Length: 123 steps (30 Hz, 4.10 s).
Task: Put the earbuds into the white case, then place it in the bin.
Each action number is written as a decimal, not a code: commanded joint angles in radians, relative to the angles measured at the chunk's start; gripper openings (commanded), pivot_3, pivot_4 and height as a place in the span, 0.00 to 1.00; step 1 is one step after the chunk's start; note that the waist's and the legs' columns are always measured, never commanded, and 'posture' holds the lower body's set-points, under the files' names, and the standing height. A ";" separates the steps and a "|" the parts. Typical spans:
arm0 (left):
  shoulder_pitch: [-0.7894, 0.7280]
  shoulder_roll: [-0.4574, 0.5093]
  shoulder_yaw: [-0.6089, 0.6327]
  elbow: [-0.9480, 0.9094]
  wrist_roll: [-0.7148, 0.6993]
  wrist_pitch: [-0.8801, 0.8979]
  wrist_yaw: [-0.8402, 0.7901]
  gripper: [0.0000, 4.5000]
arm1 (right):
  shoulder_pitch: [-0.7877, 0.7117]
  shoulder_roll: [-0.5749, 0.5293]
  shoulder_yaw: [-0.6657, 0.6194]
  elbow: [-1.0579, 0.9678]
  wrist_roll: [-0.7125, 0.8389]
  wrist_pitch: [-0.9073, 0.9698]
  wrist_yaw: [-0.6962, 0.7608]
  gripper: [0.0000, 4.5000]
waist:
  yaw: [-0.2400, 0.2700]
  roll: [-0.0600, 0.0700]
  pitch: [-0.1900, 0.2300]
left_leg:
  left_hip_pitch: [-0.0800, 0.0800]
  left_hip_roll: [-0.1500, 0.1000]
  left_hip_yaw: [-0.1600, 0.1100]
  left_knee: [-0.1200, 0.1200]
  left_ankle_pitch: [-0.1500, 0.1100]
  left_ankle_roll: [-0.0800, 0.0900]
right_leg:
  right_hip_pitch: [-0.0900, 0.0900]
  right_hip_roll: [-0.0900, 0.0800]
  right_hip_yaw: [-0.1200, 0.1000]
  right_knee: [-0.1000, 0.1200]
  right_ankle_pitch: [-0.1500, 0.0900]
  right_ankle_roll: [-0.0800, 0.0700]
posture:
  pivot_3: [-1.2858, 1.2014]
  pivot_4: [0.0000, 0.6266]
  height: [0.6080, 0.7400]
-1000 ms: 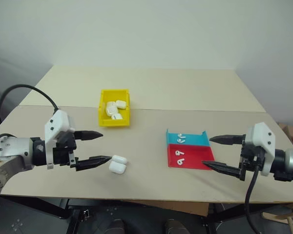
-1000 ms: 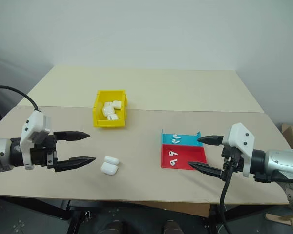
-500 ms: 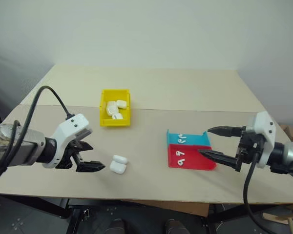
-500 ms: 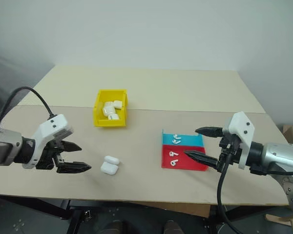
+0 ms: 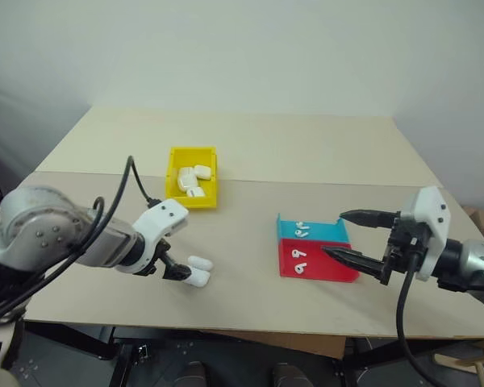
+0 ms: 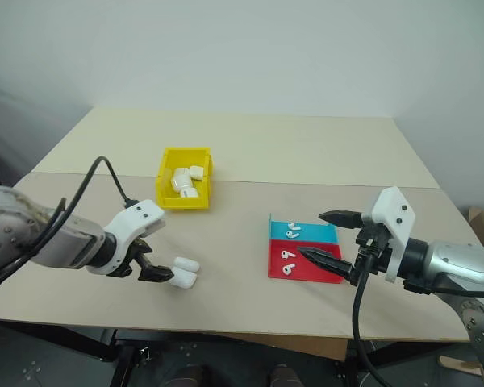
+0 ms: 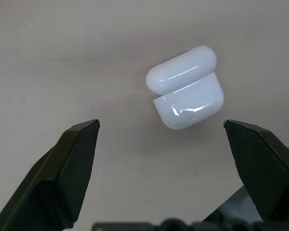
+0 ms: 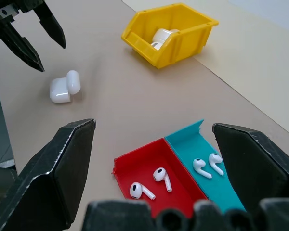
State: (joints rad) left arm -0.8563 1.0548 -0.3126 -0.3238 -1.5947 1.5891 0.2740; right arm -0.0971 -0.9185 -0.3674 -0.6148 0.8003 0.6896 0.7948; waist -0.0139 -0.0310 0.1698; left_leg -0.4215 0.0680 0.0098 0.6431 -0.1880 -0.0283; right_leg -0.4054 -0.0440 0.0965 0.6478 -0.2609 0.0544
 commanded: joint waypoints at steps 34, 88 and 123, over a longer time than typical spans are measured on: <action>-0.139 -0.109 -0.389 0.276 -0.378 -0.183 0.561 1.00 | 0.009 0.028 -0.001 -0.051 -0.009 -0.016 -0.064 1.00 | -0.003 0.000 -0.001 | 0.001 -0.001 -0.001 -0.001 0.002 -0.003 | 0.001 0.000 0.000 0.000 0.003 -0.003 | 0.52 0.24 1.00; -0.100 -0.075 -0.297 0.004 0.164 0.025 0.030 1.00 | 0.005 0.064 0.022 -0.074 -0.039 -0.034 -0.084 1.00 | 0.002 0.000 -0.001 | 0.000 -0.002 -0.001 -0.001 0.002 -0.003 | 0.000 0.000 0.000 -0.001 0.003 -0.003 | 0.52 0.24 1.00; 0.602 -0.228 0.461 -0.242 0.660 -0.968 -0.784 0.62 | -0.051 0.056 0.050 -0.016 -0.048 -0.056 -0.029 1.00 | 0.017 -0.002 -0.002 | 0.000 -0.001 0.002 0.000 0.002 -0.004 | 0.002 -0.002 0.000 -0.005 0.001 -0.008 | 0.52 0.24 1.00</action>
State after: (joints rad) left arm -0.2380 0.8381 0.0876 -0.5789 -0.8993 0.6802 -0.4493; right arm -0.1306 -0.8558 -0.3005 -0.6227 0.7568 0.6695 0.7553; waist 0.0029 -0.0327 0.1675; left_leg -0.4227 0.0672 0.0110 0.6434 -0.1857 -0.0318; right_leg -0.4040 -0.0449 0.0961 0.6431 -0.2596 0.0463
